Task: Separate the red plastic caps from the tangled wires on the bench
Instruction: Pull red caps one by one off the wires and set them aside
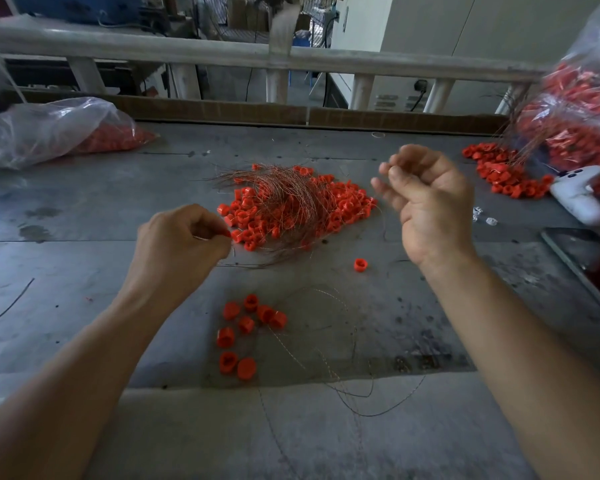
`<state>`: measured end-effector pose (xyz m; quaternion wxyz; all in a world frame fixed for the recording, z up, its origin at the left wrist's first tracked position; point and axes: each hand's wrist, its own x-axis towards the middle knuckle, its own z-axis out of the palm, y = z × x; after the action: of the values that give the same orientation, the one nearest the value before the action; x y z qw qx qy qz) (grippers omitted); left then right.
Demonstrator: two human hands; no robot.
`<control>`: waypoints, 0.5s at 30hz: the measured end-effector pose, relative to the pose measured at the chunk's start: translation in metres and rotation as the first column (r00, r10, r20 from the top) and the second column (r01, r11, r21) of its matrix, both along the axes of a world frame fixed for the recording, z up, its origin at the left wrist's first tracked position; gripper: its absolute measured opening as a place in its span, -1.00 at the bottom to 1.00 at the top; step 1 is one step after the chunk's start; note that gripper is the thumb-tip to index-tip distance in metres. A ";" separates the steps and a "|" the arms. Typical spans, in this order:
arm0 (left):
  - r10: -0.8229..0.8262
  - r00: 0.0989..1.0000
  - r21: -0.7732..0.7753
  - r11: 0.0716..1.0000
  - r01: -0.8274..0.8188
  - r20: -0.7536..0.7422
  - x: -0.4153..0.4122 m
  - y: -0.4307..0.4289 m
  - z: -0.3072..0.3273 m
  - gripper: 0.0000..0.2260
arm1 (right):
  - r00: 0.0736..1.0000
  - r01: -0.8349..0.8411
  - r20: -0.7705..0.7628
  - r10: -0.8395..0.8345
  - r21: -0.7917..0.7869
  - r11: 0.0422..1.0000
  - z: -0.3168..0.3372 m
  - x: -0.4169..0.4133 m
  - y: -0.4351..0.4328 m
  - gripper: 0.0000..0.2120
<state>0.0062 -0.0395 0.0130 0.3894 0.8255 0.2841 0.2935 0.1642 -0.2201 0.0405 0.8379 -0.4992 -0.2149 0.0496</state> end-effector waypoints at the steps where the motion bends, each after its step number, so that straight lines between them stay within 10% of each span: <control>1: -0.019 0.999 -0.059 0.998 0.021 0.035 0.000 0.000 0.001 -0.76 | 0.999 0.032 -0.010 -0.032 0.052 0.998 0.004 0.002 -0.002 -0.74; 8: -0.155 0.963 -0.240 0.949 0.207 0.220 -0.005 -0.002 0.005 -0.57 | 0.979 0.158 0.107 -0.176 0.156 0.975 0.025 0.007 -0.026 -0.74; 15: -0.329 0.887 -0.187 0.897 0.401 0.324 -0.009 -0.024 0.012 -0.81 | 0.793 0.097 0.604 0.071 -0.241 0.966 0.015 -0.024 -0.014 -0.64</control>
<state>-0.0025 -0.0631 0.0254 0.5751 0.7579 0.0982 0.2918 0.1399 -0.2337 0.0559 0.6519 -0.5953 -0.4608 -0.0916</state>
